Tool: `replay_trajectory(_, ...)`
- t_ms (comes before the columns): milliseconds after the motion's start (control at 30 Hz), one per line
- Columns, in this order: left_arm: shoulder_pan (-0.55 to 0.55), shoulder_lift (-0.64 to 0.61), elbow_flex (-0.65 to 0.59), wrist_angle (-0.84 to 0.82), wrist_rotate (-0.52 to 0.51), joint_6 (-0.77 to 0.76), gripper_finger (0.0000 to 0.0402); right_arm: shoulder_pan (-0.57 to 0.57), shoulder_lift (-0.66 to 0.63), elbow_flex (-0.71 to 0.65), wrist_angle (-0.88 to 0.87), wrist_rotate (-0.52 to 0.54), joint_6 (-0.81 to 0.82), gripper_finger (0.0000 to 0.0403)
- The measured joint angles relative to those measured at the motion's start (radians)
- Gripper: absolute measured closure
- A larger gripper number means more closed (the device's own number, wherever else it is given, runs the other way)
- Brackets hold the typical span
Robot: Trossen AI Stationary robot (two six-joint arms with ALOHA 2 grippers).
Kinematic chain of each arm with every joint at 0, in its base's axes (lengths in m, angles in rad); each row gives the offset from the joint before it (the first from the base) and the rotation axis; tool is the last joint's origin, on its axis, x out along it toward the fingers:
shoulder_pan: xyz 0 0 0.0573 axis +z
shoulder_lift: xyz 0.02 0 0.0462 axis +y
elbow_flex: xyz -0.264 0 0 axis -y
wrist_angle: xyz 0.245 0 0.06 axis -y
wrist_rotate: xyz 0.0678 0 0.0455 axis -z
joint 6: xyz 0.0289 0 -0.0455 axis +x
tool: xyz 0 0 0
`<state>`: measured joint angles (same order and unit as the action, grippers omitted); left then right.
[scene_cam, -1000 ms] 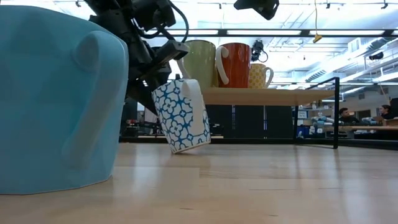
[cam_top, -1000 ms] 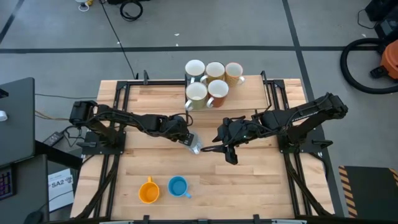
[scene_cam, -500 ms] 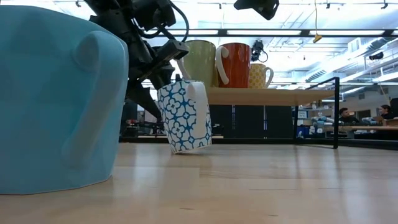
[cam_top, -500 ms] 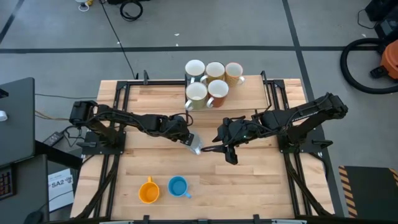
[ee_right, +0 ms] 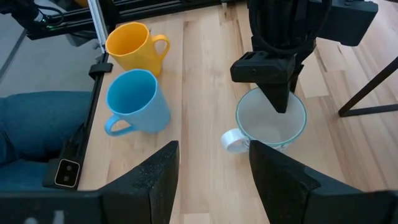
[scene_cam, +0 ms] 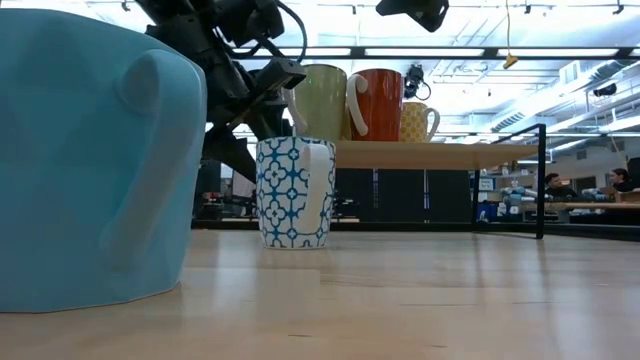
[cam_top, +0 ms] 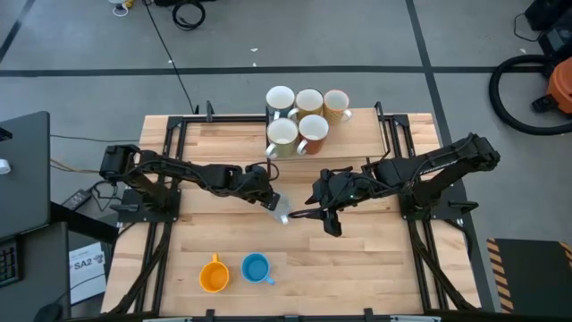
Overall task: Place coffee mugs
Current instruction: Put the blue patterned mug on the shelf
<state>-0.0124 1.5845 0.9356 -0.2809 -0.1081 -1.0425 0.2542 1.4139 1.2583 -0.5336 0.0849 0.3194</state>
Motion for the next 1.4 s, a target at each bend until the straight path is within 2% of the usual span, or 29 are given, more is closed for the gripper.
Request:
replay_trajectory(467, 0.0, -0.016, 0.0, 0.005, 0.006, 0.008, 0.0214, 0.0, 0.0, 0.0, -0.002, 0.0, 0.003, 0.0202)
replay_trajectory(633, 0.0, -0.063, -0.001, -0.002, 0.007, 0.041, 0.0214, 0.014, 0.0, 0.0, -0.006, 0.0, 0.045, 0.0202)
replay_trajectory(767, 0.0, -0.118, 0.0, -0.002, -0.002, 0.138, 0.0214, 0.032, 0.004, 0.0, -0.005, 0.001, 0.069, 0.0202)
replay_trajectory(1000, -0.006, -0.18, 0.0, -0.049, 0.0, 0.418, 0.0214, 0.062, 0.036, 0.0, 0.002, 0.029, 0.204, 0.0202)
replay_trajectory(1200, -0.027, -0.184, 0.0, -0.207, 0.011, 0.699, 0.0214, 0.102, 0.104, 0.0, 0.016, 0.09, 0.317, 0.0202)
replay_trajectory(1400, -0.057, -0.184, 0.0, -0.277, -0.073, 0.775, 0.0214, 0.117, 0.184, 0.0, 0.025, 0.126, 0.344, 0.0202)
